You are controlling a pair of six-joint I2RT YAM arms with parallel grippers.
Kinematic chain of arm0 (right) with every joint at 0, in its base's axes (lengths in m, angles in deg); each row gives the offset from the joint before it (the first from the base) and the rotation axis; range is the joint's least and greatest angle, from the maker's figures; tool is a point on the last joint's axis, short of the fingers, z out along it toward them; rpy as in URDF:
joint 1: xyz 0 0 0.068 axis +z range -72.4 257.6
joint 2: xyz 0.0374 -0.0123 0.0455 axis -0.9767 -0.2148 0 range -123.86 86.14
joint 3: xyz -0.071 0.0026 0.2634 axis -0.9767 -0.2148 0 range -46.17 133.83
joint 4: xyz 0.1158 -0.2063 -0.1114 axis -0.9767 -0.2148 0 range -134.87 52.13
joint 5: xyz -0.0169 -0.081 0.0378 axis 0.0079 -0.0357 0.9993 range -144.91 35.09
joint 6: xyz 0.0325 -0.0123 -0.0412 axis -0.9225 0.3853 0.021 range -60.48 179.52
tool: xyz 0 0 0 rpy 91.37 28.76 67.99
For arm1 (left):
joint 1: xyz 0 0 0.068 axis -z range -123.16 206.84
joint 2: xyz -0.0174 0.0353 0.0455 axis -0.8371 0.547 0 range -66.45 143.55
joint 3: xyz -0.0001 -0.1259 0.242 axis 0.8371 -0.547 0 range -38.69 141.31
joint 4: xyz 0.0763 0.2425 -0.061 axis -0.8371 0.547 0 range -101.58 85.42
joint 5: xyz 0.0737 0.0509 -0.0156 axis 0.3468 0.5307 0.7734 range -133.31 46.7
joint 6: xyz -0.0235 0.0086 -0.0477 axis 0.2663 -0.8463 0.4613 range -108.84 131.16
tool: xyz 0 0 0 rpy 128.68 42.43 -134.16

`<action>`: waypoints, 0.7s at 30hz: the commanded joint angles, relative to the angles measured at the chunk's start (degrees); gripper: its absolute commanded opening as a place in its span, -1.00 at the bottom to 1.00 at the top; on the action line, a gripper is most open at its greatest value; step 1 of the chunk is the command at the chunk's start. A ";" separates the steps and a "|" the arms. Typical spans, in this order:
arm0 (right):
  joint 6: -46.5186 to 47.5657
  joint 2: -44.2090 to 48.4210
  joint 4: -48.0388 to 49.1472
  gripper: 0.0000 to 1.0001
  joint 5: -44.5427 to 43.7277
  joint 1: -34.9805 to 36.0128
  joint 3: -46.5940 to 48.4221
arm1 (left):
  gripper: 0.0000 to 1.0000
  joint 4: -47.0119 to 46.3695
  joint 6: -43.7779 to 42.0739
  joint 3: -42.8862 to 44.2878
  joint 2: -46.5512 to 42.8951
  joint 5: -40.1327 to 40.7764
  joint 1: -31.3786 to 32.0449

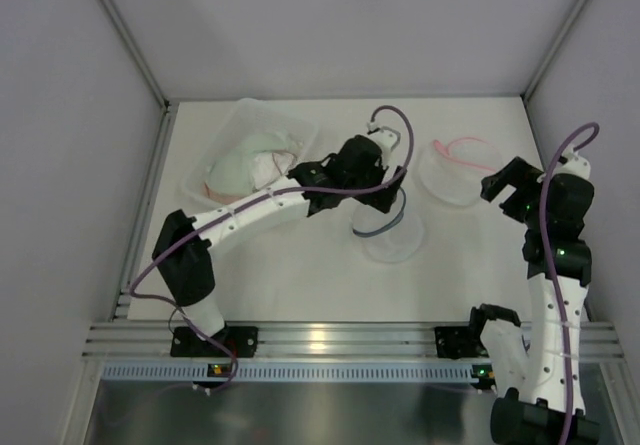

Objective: Place the bra in the laundry bag and zip it closed
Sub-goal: Open the laundry bag at the center of the board.

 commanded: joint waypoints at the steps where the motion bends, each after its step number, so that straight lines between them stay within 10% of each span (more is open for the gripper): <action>1: 0.10 1.35 -1.87 0.99 5.10 -0.18 -4.46 | 0.92 -3.35 -5.41 7.34 4.62 7.78 4.65; 9: 0.35 2.76 -2.67 0.99 5.99 -0.18 -5.08 | 0.84 -3.35 -4.62 13.69 13.17 21.32 8.61; 21: -0.26 2.32 -3.81 0.99 2.47 -0.18 -4.65 | 0.48 -3.26 -4.28 14.92 20.20 17.20 8.70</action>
